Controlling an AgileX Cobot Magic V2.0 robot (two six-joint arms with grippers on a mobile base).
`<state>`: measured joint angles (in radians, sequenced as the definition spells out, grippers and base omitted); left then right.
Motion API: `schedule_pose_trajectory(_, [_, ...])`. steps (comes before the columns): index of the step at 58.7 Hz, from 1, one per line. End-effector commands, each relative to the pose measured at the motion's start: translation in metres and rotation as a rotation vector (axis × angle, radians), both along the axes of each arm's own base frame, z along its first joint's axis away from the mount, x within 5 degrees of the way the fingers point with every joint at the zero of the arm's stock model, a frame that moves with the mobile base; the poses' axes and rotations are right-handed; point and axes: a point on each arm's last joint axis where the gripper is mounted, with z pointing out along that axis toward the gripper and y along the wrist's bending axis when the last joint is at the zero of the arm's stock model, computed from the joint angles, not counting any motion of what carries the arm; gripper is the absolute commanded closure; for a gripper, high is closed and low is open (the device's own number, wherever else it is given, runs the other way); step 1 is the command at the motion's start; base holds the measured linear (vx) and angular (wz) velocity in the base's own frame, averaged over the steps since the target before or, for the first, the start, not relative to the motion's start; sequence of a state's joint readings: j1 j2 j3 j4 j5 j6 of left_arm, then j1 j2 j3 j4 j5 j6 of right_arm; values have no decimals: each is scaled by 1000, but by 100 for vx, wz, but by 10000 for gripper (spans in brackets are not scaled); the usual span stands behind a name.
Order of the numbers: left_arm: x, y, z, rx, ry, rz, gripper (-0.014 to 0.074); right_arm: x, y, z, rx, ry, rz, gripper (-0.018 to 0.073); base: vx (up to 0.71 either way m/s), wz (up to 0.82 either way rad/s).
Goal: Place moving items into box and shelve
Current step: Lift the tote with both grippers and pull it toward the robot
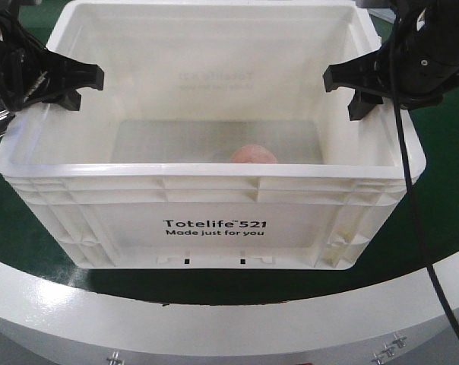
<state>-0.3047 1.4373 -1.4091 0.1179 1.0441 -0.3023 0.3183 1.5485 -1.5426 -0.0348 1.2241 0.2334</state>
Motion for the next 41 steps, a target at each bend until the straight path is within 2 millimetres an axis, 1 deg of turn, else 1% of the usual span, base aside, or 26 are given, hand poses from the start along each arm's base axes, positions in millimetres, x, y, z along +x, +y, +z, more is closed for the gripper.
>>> schedule_pose_trajectory(1, [-7, 8, 36, 0, -202, 6, 597, -7, -11, 33, -23, -166, -5, 567, 0, 0])
schedule_pose_trajectory(29, [-8, 8, 34, 0, -184, 11, 597, -9, -10, 32, -3, -146, -3, 567, 0, 0])
schedule_pose_trajectory(41, [-8, 8, 35, -1, -189, 10, 597, -10, -10, 35, 0, -168, -3, 567, 0, 0])
